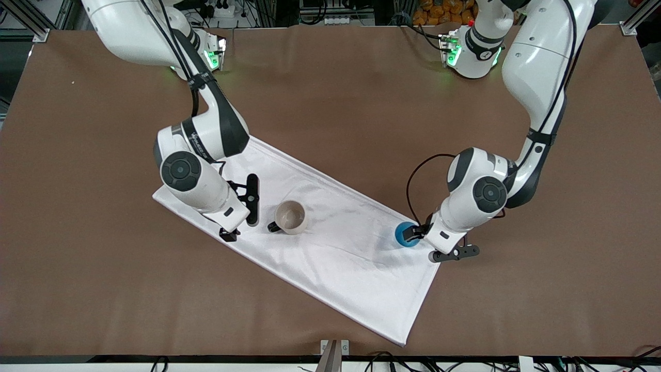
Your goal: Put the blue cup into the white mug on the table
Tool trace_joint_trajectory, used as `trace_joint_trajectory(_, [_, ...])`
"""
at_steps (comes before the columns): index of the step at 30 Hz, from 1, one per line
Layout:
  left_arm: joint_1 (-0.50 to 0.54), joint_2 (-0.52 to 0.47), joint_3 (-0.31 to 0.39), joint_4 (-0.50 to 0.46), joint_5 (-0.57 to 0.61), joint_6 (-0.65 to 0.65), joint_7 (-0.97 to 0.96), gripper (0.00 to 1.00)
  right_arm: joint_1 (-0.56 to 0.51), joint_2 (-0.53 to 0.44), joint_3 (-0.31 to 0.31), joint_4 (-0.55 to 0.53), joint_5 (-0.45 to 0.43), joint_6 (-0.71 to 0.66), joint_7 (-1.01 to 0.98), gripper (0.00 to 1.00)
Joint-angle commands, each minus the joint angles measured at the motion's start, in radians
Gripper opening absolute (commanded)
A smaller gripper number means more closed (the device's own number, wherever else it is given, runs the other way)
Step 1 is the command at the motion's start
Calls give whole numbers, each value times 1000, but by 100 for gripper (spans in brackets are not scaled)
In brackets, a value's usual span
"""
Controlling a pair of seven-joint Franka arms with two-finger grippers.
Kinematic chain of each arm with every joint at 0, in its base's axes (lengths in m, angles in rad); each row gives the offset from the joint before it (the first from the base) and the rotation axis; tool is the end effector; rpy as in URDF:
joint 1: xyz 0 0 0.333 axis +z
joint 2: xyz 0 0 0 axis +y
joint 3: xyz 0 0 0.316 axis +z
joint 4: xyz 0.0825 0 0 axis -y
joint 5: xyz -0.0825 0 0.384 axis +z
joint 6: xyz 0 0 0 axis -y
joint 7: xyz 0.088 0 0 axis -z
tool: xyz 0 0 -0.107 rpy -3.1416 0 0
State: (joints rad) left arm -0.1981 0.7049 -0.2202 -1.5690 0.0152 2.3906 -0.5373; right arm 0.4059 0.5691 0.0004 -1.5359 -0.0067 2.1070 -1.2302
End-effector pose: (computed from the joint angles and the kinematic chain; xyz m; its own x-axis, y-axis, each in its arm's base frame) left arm 0.6629 -0.2676 0.2483 0.9841 0.1720 0.0440 0.1617 -0.9708 0.1774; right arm 0.6436 0.2765 0.3234 -0.0690 0.9976 -0.0046 0.9976 0.0690 0.0037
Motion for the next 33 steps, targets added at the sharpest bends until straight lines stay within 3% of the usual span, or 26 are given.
trace_joint_trajectory(1, [-30, 22, 12, 27, 19, 25, -95, 6, 34, 63, -2, 62, 2, 21, -18, 100])
trace_joint_trajectory(2, [-30, 22, 12, 27, 19, 25, -99, 0, 37, 69, -2, 63, 2, 31, -18, 100])
trace_joint_trajectory(12, [-29, 21, 13, 23, 32, 25, -101, 0, 79, 133, -5, 65, -10, 129, -21, 95])
trace_joint_trajectory(22, [-11, 8, 16, 23, 65, 15, -102, 0, 77, 152, -5, 65, -15, 145, -81, 91])
trace_joint_trajectory(28, [-14, -18, 68, 23, 69, -4, -98, 0, 77, 164, -6, 65, -16, 157, -92, 86])
trace_joint_trajectory(33, [-9, -47, 85, 24, 160, -62, -90, 0, 76, 172, -6, 65, -16, 177, -95, 80])
